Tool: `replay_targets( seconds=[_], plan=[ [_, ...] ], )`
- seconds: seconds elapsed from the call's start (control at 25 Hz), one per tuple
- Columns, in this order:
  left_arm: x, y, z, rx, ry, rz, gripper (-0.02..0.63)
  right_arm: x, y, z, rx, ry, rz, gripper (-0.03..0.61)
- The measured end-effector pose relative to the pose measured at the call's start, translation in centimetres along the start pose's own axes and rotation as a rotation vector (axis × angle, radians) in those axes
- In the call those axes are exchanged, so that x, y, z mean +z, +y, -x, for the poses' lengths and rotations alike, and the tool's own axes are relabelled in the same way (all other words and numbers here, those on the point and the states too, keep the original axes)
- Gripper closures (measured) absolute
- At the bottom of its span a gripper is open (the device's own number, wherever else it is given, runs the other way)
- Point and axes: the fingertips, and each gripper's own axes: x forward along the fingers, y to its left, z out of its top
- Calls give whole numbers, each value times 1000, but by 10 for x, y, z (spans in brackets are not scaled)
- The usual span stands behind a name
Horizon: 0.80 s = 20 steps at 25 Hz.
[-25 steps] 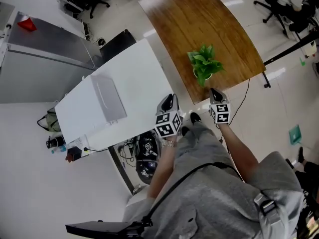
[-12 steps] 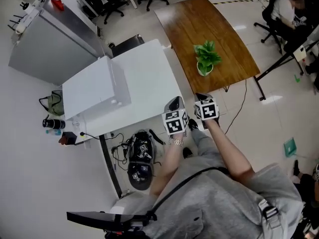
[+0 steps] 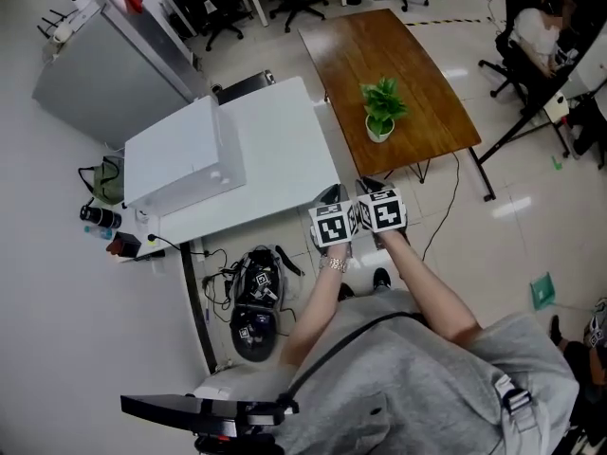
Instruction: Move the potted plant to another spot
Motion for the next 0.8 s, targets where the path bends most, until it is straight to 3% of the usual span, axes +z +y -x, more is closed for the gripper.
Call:
replay_targets(
  seconds=[0.2,0.52,0.8],
  plan=[
    [7,-23,-2,-29,-14,-11,594,16,-13,20,-13,-47,53,549],
    [10,-65,-7,-86,-32,-60,592,23,-36,40,22,-97,9,551],
    [20,-68,-4,-80,-64,-66,592,28,-36,46,44,-122,7,551]
  ],
)
